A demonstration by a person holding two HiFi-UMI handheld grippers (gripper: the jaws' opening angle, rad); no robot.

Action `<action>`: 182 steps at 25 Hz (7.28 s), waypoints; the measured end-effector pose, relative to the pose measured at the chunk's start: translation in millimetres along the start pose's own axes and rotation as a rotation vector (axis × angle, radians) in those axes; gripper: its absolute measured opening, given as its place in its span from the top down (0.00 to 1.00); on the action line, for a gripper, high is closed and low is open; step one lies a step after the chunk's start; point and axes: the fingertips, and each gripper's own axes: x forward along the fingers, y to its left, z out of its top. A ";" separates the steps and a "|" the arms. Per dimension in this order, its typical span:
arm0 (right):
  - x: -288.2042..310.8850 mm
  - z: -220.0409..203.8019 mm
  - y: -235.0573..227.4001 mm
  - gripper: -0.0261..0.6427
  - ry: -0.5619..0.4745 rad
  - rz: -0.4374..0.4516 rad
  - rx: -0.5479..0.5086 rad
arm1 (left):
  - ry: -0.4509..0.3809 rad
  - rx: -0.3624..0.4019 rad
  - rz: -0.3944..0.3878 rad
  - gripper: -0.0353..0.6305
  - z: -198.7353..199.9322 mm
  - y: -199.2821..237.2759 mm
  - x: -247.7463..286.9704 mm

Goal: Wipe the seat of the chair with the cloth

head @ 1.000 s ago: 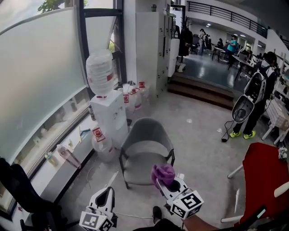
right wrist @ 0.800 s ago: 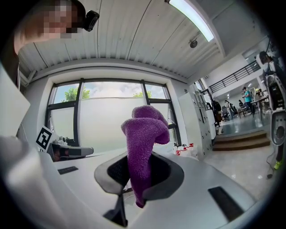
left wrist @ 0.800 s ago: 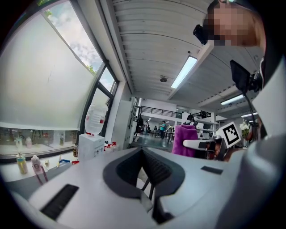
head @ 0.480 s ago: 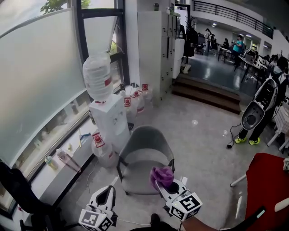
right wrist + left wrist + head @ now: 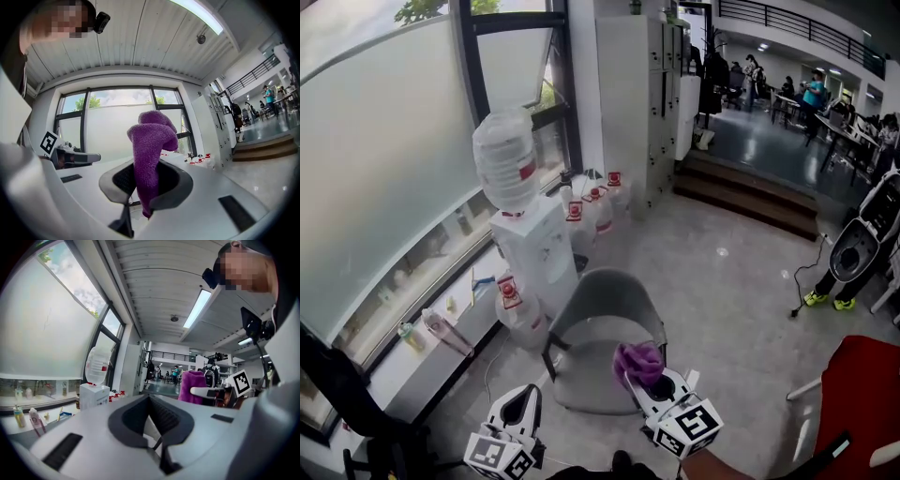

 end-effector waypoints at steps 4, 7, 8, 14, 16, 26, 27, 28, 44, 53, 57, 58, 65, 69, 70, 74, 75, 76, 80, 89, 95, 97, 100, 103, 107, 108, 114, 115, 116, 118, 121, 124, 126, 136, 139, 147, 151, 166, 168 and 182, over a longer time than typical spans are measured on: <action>9.5 -5.6 -19.2 0.86 0.008 -0.008 0.021 | 0.023 -0.001 0.010 0.94 -5.6 4.3 16.4; 17.7 -10.0 -28.7 0.86 0.022 -0.012 0.027 | 0.030 0.003 0.002 0.94 -4.7 8.2 28.0; 20.8 -11.2 -30.3 0.86 0.027 -0.012 0.027 | 0.031 0.003 -0.003 0.94 -4.7 10.0 31.3; 39.4 -16.5 -32.7 0.86 0.040 -0.028 0.015 | 0.023 0.005 -0.032 0.94 -8.1 31.5 51.4; 49.1 -17.9 -32.2 0.86 0.048 -0.042 0.015 | 0.026 0.006 -0.057 0.94 -6.6 38.5 58.6; 109.6 -23.4 -18.2 0.86 0.071 -0.076 -0.001 | -0.009 0.002 -0.129 0.94 0.3 96.0 84.4; 115.8 -24.5 -17.7 0.86 0.074 -0.079 0.002 | -0.007 -0.007 -0.128 0.94 -0.1 101.9 86.9; 121.9 -25.4 -16.8 0.86 0.078 -0.080 0.004 | -0.002 -0.015 -0.128 0.94 -0.8 107.0 88.6; 212.4 -86.1 -32.6 0.86 0.179 -0.126 0.052 | 0.120 -0.022 -0.160 0.94 -48.6 182.3 136.2; 263.9 -141.5 -43.8 0.86 0.240 -0.132 0.107 | 0.203 -0.049 -0.194 0.94 -90.4 221.3 159.5; 281.7 -170.5 -47.7 0.86 0.283 -0.157 0.125 | 0.232 -0.081 -0.214 0.94 -109.1 235.5 166.7; 284.9 -177.0 -48.7 0.86 0.294 -0.165 0.127 | 0.238 -0.086 -0.218 0.94 -112.6 238.3 168.0; 305.6 -235.9 -63.2 0.86 0.382 -0.174 0.154 | 0.296 -0.100 -0.216 0.94 -145.8 252.1 183.4; 321.6 -286.8 -76.1 0.86 0.457 -0.159 0.199 | 0.339 -0.123 -0.184 0.94 -173.0 259.7 193.0; 324.5 -300.0 -79.1 0.86 0.478 -0.155 0.209 | 0.352 -0.127 -0.175 0.94 -180.7 260.8 194.3; 332.5 -345.1 -86.9 0.86 0.549 -0.134 0.262 | 0.411 -0.142 -0.139 0.94 -211.3 261.3 193.9; 336.6 -354.3 -89.6 0.86 0.563 -0.127 0.268 | 0.423 -0.152 -0.126 0.94 -217.5 261.9 194.9; 340.1 -363.4 -92.6 0.86 0.577 -0.120 0.271 | 0.433 -0.164 -0.116 0.94 -223.2 261.3 196.3; 346.2 -404.5 -103.3 0.86 0.643 -0.099 0.313 | 0.459 -0.183 -0.108 0.94 -242.4 255.2 202.4; 361.3 -505.3 -115.9 0.86 0.775 -0.105 0.443 | 0.533 -0.185 -0.057 0.94 -287.2 267.3 205.7; 370.5 -556.0 -126.1 0.86 0.829 -0.133 0.484 | 0.558 -0.244 -0.041 0.94 -310.0 261.5 214.3; 374.9 -572.6 -129.5 0.86 0.844 -0.153 0.510 | 0.572 -0.253 -0.051 0.94 -319.0 257.5 213.9; 380.5 -594.9 -129.6 0.86 0.872 -0.146 0.524 | 0.586 -0.248 -0.049 0.94 -334.9 257.1 208.2; 383.8 -612.9 -133.3 0.86 0.908 -0.128 0.522 | 0.608 -0.276 -0.009 0.94 -341.5 258.5 205.5; 385.3 -629.5 -144.4 0.86 0.923 -0.138 0.547 | 0.622 -0.301 0.015 0.94 -346.9 256.2 203.8; 383.7 -632.5 -149.2 0.86 0.923 -0.148 0.562 | 0.622 -0.296 0.011 0.94 -348.2 254.1 204.9; 365.2 -649.4 -175.5 0.86 0.965 -0.205 0.584 | 0.652 -0.301 -0.014 0.94 -346.2 238.1 212.1; 360.7 -651.8 -180.9 0.86 0.977 -0.214 0.579 | 0.654 -0.299 -0.018 0.94 -346.6 235.1 213.2; 356.4 -653.1 -186.0 0.86 0.983 -0.222 0.581 | 0.656 -0.297 -0.021 0.94 -347.3 231.9 214.3; 348.3 -653.3 -194.6 0.86 0.981 -0.232 0.594 | 0.664 -0.292 -0.030 0.94 -348.4 225.6 216.5; 334.6 -651.9 -207.9 0.86 0.976 -0.243 0.606 | 0.675 -0.288 -0.039 0.94 -349.9 216.9 220.0; 319.5 -649.8 -224.8 0.86 0.976 -0.265 0.616 | 0.676 -0.287 -0.039 0.94 -354.3 210.5 224.0; 306.8 -648.4 -236.8 0.86 0.978 -0.277 0.622 | 0.674 -0.282 -0.068 0.94 -356.3 200.6 226.6; 238.9 -640.6 -295.7 0.86 0.993 -0.386 0.621 | 0.672 -0.274 -0.082 0.94 -356.2 176.8 245.3; 220.9 -637.2 -309.6 0.86 1.015 -0.433 0.590 | 0.682 -0.250 -0.106 0.94 -359.6 166.2 243.8; 179.7 -626.4 -336.0 0.86 1.049 -0.629 0.508 | 0.667 -0.246 -0.148 0.94 -354.0 146.8 237.6; 185.1 -613.0 -324.9 0.86 1.027 -0.657 0.471 | 0.664 -0.253 -0.137 0.94 -348.6 155.6 228.4; 345.0 -628.0 -108.9 0.86 0.997 -0.167 0.540 | 0.642 -0.228 -0.061 0.94 -337.1 221.1 167.7; 353.9 -639.4 -96.0 0.86 0.995 -0.139 0.585 | 0.644 -0.250 -0.034 0.94 -341.5 230.0 160.0; 328.9 -655.3 -125.7 0.86 0.999 -0.199 0.684 | 0.663 -0.269 -0.041 0.94 -351.1 222.0 163.9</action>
